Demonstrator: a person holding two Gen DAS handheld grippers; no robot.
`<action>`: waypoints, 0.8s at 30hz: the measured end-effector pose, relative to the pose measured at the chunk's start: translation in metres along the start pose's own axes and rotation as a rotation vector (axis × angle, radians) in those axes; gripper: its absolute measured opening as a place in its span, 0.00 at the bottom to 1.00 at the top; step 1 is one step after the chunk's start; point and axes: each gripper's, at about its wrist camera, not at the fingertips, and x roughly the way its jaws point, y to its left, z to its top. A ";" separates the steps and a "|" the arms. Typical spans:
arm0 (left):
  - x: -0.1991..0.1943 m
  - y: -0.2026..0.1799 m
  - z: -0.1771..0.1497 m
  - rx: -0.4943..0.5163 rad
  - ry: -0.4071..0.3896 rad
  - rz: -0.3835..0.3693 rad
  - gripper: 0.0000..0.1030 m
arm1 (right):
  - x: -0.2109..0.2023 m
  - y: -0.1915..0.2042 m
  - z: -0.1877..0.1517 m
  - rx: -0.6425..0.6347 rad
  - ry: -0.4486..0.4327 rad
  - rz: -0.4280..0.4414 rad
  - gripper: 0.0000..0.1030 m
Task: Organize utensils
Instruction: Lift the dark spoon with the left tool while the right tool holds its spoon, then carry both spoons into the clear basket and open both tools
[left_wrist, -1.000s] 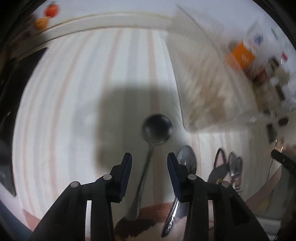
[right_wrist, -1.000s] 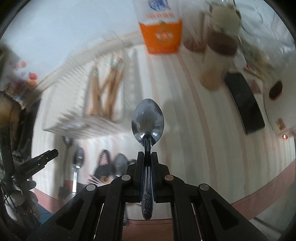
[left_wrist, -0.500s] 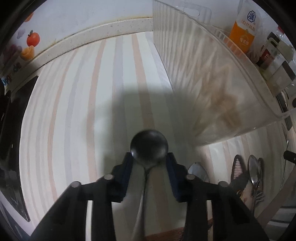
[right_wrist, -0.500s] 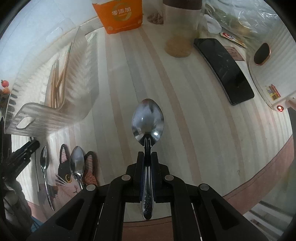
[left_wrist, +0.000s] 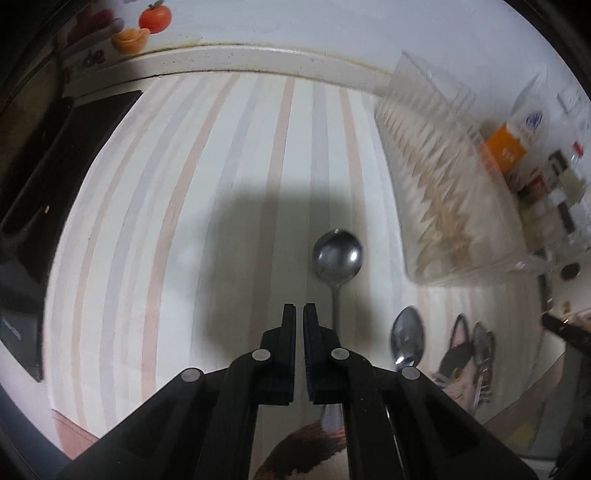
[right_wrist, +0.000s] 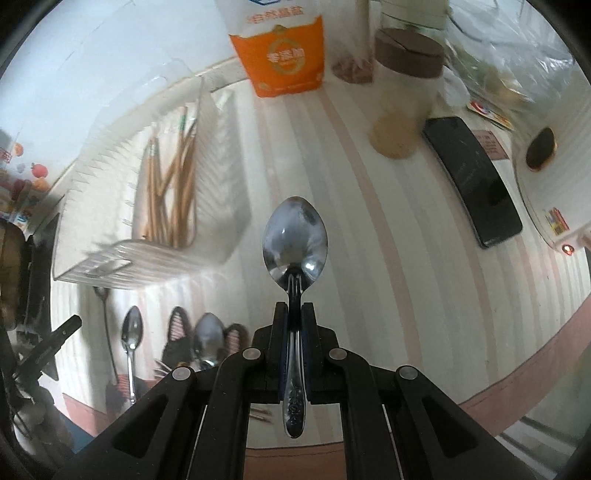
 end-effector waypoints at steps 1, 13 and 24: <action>0.004 -0.001 0.001 -0.002 0.009 -0.017 0.09 | 0.001 0.001 0.001 -0.002 0.001 0.002 0.07; 0.052 -0.039 0.017 0.118 0.012 0.083 0.71 | 0.010 -0.018 -0.004 0.029 0.024 -0.048 0.07; 0.048 -0.045 0.021 0.161 0.002 0.146 0.37 | 0.016 -0.030 -0.003 0.054 0.028 -0.058 0.07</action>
